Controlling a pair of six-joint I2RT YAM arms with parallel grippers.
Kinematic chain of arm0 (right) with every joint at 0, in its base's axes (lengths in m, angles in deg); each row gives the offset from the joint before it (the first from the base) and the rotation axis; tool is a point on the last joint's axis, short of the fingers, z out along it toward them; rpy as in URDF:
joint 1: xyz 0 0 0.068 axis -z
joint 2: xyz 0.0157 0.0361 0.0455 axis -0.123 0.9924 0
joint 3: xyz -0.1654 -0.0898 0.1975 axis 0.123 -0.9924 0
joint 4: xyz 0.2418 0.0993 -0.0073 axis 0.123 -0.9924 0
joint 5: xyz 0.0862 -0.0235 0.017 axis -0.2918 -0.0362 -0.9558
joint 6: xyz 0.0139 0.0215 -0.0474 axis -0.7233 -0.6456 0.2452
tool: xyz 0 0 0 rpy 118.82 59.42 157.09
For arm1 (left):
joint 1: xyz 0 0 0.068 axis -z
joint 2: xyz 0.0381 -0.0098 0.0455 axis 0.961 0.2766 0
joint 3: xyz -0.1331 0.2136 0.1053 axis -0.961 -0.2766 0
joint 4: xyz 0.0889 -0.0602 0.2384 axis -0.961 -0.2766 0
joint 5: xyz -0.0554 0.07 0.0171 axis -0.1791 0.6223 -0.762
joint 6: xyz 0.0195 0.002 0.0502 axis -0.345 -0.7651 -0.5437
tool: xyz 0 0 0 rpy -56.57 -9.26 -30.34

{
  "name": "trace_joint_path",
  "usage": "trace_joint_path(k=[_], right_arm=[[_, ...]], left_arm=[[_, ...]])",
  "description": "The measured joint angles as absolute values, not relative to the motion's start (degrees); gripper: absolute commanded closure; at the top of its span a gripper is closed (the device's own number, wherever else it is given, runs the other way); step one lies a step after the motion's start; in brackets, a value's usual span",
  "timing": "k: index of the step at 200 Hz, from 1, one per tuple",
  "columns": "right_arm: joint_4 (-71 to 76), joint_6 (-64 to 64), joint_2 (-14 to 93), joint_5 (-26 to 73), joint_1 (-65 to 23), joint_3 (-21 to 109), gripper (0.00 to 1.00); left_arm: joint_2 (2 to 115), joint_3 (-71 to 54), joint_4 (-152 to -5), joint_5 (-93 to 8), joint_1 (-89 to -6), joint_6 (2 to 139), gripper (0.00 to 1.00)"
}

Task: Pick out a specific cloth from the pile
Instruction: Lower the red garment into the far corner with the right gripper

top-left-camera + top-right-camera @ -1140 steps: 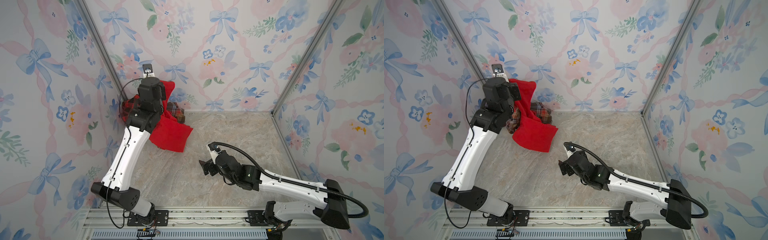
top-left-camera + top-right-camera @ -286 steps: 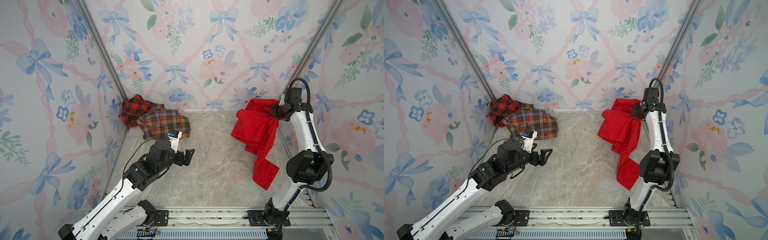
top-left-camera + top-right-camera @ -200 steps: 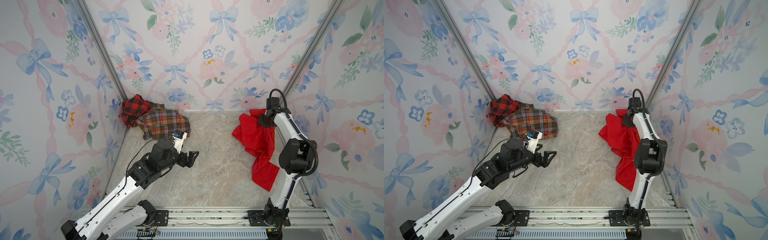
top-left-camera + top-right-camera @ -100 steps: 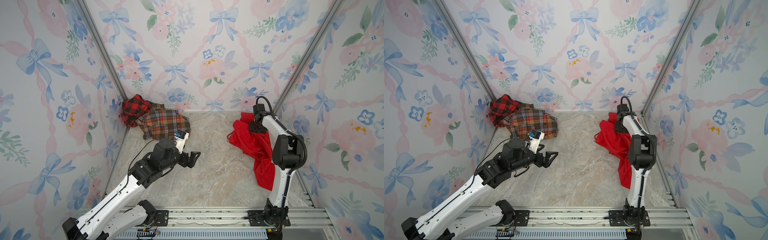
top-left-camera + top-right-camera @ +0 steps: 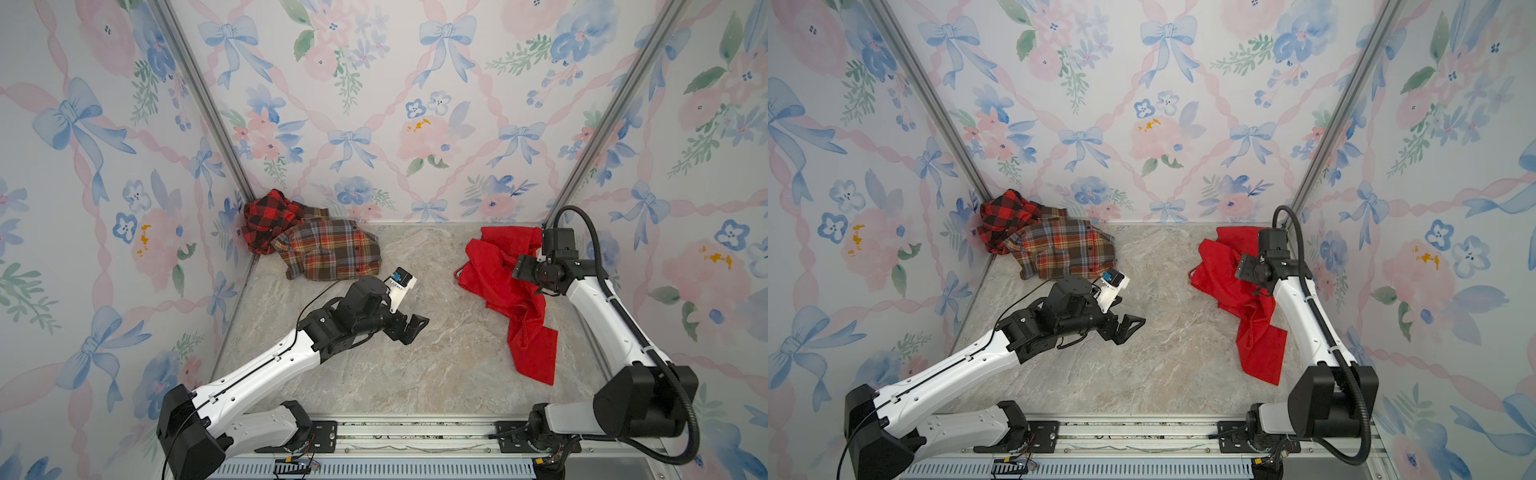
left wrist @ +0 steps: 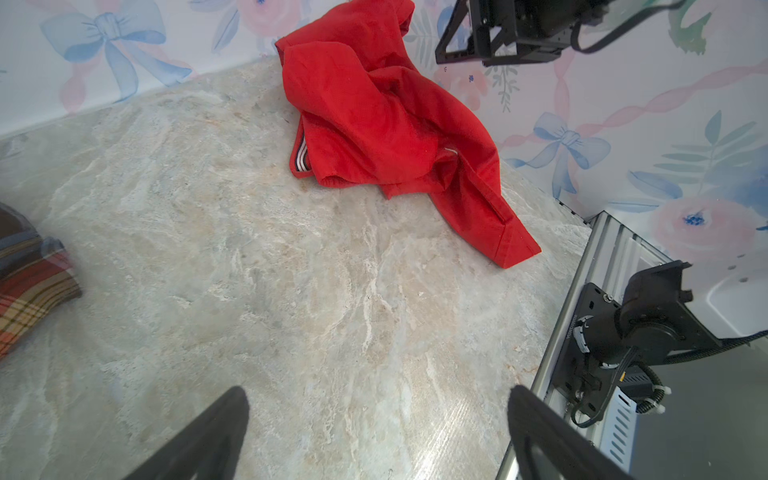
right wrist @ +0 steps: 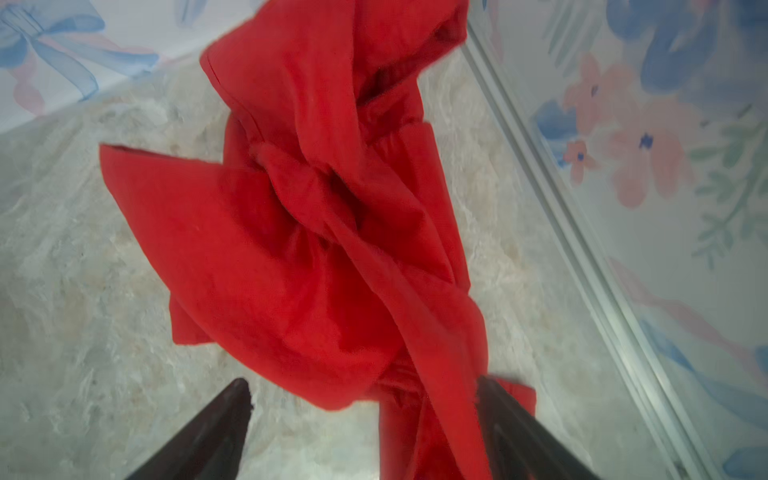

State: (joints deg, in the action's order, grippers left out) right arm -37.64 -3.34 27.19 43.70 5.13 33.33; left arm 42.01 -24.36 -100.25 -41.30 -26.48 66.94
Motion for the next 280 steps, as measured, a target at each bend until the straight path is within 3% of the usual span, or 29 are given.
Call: trace_joint_path(k=[37,60,89,130,143,161,185,240,280], right_arm=[[-39.72,-15.89,11.35,49.38,-7.02,15.78,0.27],[-43.11,-23.76,5.77,54.02,-11.57,9.77,0.26],[-47.85,-30.95,6.78,59.46,-17.84,7.15,0.26],[-47.65,-35.93,11.83,63.35,-20.22,5.38,0.28],[-46.21,-35.95,14.91,63.28,-19.57,4.48,0.45],[-43.94,-35.67,20.77,62.83,-18.91,4.74,0.77],[-43.13,-35.75,24.07,62.76,-20.11,5.99,1.00],[-53.36,-30.07,16.57,62.26,-22.04,18.06,1.00],[-58.97,-19.25,19.67,52.07,-16.27,37.40,1.00]], left_arm=[[41.14,-25.11,-99.09,-42.29,-24.54,63.73,0.02],[38.82,-26.83,-98.37,-42.94,-23.49,63.12,0.02],[35.94,-27.56,-97.95,-42.83,-23.31,63.12,0.02],[34.69,-27.75,-97.10,-42.83,-23.29,63.12,0.02],[34.71,-28.01,-97.12,-42.86,-23.27,63.12,0.02],[34.65,-28.06,-97.12,-42.99,-23.27,63.12,0.02],[33.53,-28.17,-97.17,-42.79,-23.27,63.14,0.02],[31.13,-28.34,-97.17,-40.93,-23.27,63.12,0.02],[34.25,-27.40,-97.30,-39.73,-23.27,62.92,0.02]])
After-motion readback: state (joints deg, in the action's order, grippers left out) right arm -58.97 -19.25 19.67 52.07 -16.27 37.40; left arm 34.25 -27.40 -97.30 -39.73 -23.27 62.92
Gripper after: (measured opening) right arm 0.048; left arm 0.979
